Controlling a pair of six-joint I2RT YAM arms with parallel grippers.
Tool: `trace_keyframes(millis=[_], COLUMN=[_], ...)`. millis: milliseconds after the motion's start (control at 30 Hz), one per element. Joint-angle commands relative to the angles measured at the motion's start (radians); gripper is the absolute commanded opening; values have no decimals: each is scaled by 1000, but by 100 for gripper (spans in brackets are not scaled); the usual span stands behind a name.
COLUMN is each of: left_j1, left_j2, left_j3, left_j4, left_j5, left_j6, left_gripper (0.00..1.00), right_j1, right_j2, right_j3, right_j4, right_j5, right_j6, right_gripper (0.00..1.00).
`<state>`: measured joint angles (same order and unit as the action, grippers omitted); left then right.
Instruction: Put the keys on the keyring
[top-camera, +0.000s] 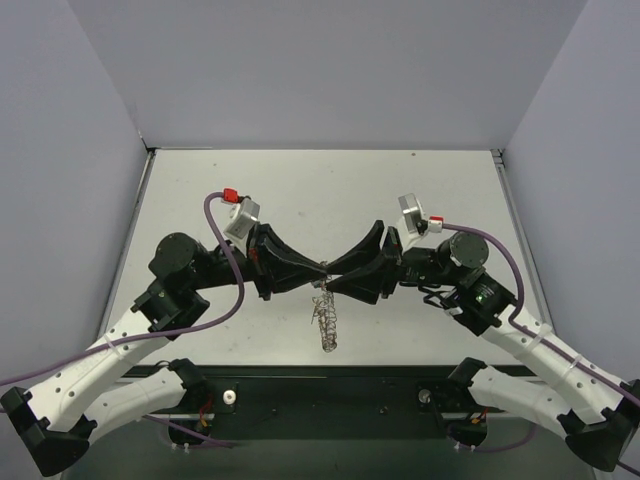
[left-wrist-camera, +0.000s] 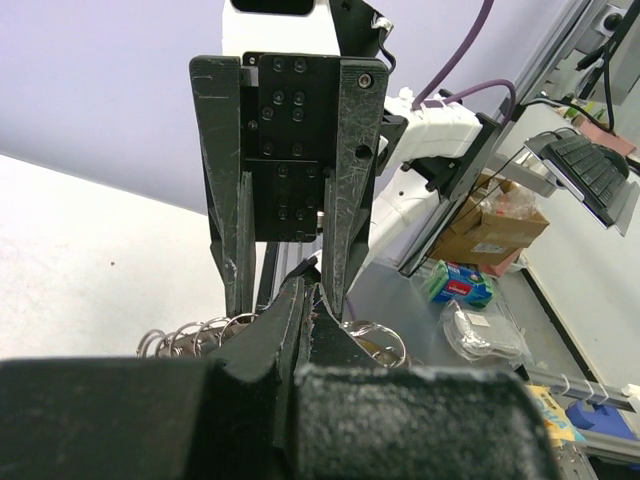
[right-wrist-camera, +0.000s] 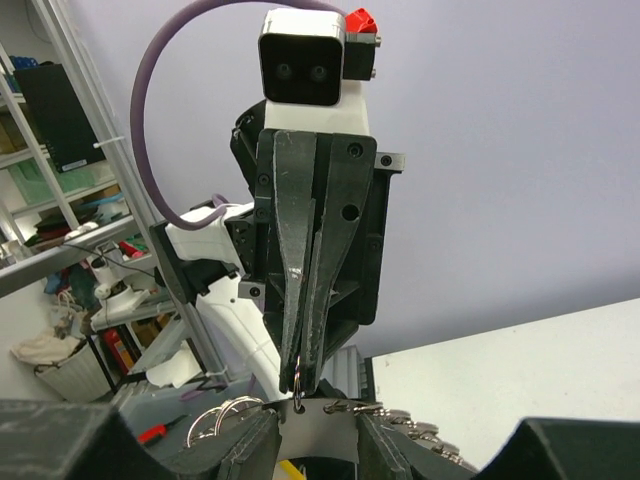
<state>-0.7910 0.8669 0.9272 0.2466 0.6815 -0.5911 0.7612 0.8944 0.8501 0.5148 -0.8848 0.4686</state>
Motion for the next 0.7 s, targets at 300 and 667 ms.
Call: trace_keyframes(millis=[300, 667], left_j1=[1, 1], left_j2=[-5, -16], left_j3=[-4, -25], left_j4=[106, 178], left_j5=[36, 43], left_j6=[-10, -50], left_gripper=[0, 8], right_j1=[7, 7], right_j2=[11, 43], right_j3=[0, 17], right_j4=[146, 159], right_j5=[-9, -60], right_j6=[22, 41], right_gripper=[38, 0])
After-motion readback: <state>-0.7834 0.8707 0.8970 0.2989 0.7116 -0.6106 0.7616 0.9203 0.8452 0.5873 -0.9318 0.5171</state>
